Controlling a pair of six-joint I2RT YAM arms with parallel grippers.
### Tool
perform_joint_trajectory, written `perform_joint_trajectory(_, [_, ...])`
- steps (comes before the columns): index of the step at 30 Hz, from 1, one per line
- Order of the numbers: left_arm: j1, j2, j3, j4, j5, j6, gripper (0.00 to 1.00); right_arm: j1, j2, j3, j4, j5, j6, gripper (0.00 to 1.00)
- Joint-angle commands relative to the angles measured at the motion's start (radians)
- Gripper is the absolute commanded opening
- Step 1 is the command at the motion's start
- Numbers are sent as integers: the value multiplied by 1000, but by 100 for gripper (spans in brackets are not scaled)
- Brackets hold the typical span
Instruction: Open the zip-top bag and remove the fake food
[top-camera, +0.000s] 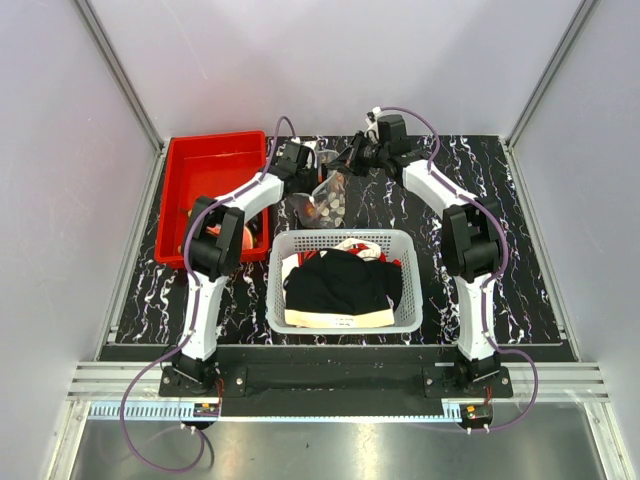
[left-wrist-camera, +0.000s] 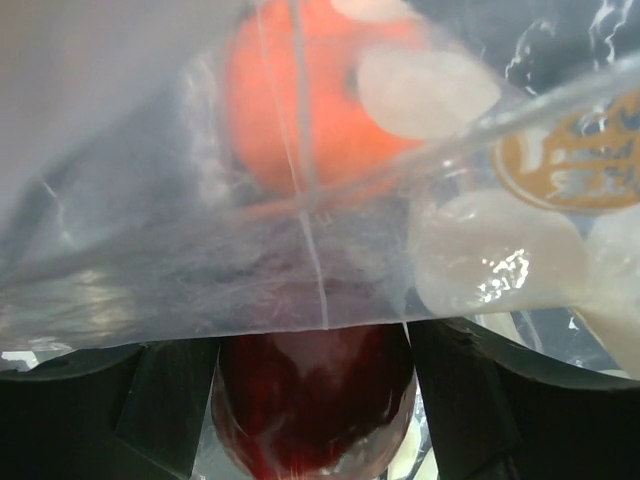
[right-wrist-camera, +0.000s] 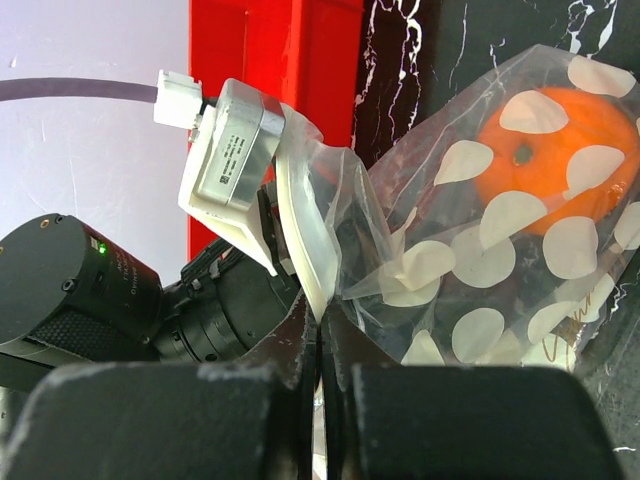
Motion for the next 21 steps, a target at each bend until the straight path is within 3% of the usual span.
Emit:
perform_joint_trajectory(1, [-3,-19,-25,-26,-7,34,78,-8,-68,0,35,-19,-25,0])
perform_joint_trajectory(7, [3,0,-28,-31,2,42,79,-8,-68,-4,35,-16,-27,0])
perform_joint_trajectory(11, [11,15,-25,-22,42,32,61,-8,-70,-12,33,-14,-30,0])
perform_joint_trajectory(15, [11,-38,-30,0,28,40,28,-8,-79,-21,35,-13,-36,0])
perform_joint_trajectory(21, [9,-175,7,1,-12,77,0,-8,-97,-47,35,-1,-51,0])
